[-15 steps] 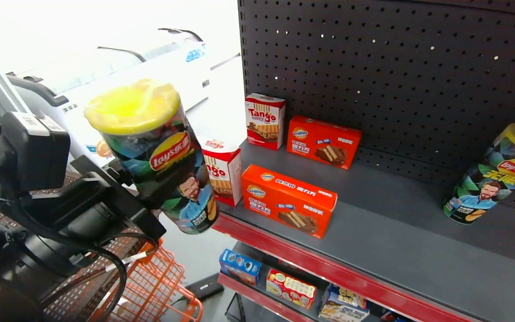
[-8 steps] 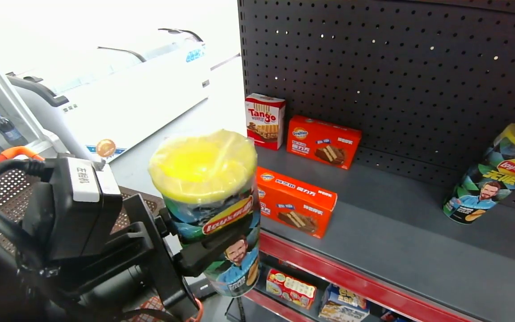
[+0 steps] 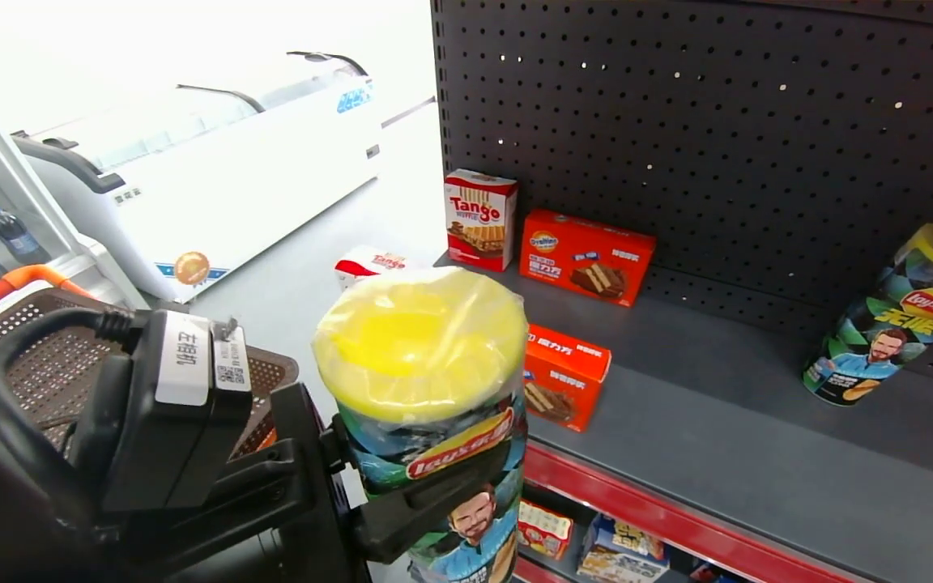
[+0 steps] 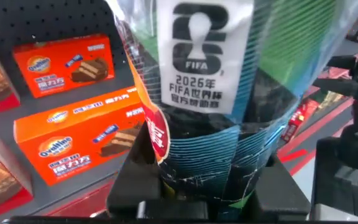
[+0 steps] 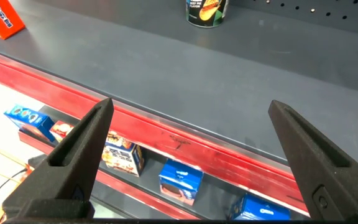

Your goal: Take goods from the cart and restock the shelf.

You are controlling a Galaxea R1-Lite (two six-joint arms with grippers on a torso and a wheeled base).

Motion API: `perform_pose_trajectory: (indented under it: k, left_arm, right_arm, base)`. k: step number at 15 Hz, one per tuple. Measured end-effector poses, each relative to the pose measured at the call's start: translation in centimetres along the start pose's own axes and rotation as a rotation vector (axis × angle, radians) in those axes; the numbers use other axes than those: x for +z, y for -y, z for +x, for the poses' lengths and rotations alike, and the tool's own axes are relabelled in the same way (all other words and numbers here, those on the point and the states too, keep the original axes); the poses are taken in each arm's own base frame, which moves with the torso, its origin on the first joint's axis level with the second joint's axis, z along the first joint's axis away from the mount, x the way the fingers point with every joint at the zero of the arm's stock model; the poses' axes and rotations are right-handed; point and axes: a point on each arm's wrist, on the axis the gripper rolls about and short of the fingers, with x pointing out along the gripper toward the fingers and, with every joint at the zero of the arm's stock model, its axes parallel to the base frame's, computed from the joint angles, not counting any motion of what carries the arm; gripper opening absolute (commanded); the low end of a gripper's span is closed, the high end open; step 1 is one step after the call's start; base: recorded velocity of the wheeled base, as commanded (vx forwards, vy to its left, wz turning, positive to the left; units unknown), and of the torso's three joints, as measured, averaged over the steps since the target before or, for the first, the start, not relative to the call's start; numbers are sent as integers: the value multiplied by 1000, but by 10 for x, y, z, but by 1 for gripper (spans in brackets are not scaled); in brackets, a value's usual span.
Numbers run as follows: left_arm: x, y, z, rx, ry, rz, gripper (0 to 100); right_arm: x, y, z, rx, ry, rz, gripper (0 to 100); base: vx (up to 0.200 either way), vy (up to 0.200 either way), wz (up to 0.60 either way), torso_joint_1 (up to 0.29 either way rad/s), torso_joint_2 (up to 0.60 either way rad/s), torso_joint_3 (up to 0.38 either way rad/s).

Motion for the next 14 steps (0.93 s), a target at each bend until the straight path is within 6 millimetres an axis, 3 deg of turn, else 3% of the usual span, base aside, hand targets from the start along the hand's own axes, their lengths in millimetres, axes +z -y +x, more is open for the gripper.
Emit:
perform_pose_trajectory:
  k: [6, 14]
  left_arm:
    - [-3, 3, -1, -14, -11, -5, 0]
    - [-2, 3, 0, -16, -9, -4, 0]
  right_arm:
    - [0, 0, 0, 2, 0, -2, 100]
    - [0, 0, 0, 2, 1, 1, 100]
  base:
    - [0, 0, 0, 0, 0, 0]
    - [0, 0, -600, 4, 2, 0]
